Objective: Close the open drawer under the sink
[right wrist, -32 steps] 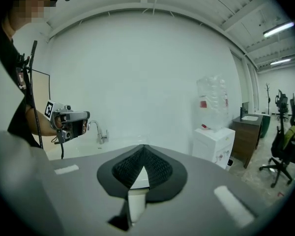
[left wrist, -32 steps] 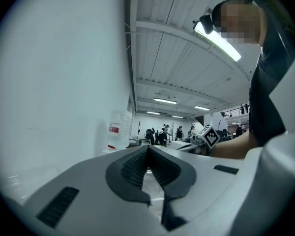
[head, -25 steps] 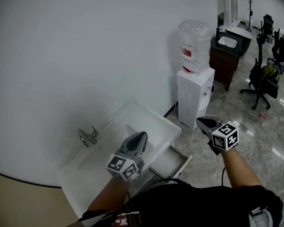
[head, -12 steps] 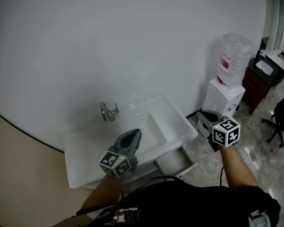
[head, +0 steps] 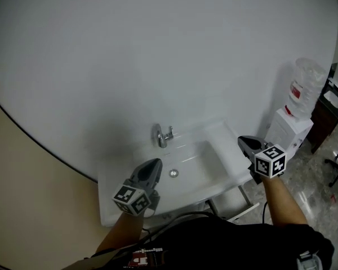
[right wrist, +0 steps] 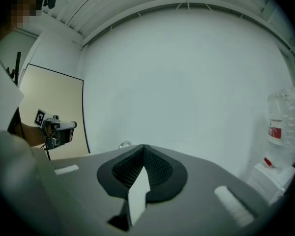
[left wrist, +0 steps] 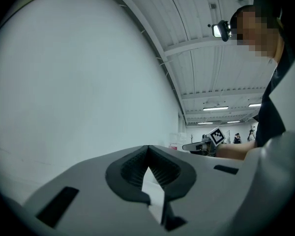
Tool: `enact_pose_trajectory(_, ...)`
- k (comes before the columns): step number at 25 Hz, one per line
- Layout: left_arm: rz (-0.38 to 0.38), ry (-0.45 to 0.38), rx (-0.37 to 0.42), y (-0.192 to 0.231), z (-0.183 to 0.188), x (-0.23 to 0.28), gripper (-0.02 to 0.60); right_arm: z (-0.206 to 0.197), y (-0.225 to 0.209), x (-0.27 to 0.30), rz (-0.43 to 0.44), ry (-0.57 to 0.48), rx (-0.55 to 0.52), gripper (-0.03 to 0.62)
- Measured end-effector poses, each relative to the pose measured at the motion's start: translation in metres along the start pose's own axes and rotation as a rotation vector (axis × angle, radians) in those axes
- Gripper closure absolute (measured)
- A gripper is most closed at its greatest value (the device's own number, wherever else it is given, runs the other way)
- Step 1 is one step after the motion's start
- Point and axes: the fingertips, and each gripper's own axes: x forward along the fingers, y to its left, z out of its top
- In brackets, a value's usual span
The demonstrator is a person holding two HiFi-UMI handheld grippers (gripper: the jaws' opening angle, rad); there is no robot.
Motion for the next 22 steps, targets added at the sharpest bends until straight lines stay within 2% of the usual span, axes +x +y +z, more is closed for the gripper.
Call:
enact_pose_trajectory(4, 0.029, -0.005, -0.02, 0.062, 0.011, -0.042, 0.581, 0.009, 0.045, 0.052, 0.018, -0.004, 0.022, 0.592)
enact_pose_trajectory(11, 0.107, -0.031, -0.021, 0.166, 0.027, -0.118, 0.581, 0.031, 0.126, 0.137, 0.064, -0.001, -0.004, 0.592)
enact_pose_trajectory(17, 0.144, -0.023, -0.034, 0.223, 0.033, -0.159, 0.581, 0.043, 0.167, 0.187, 0.089, -0.018, 0.007, 0.592)
enact_pose_trajectory(22, 0.16, -0.006, -0.033, 0.258, 0.041, -0.177, 0.581, 0.042, 0.182, 0.217, 0.098, -0.009, 0.022, 0.592)
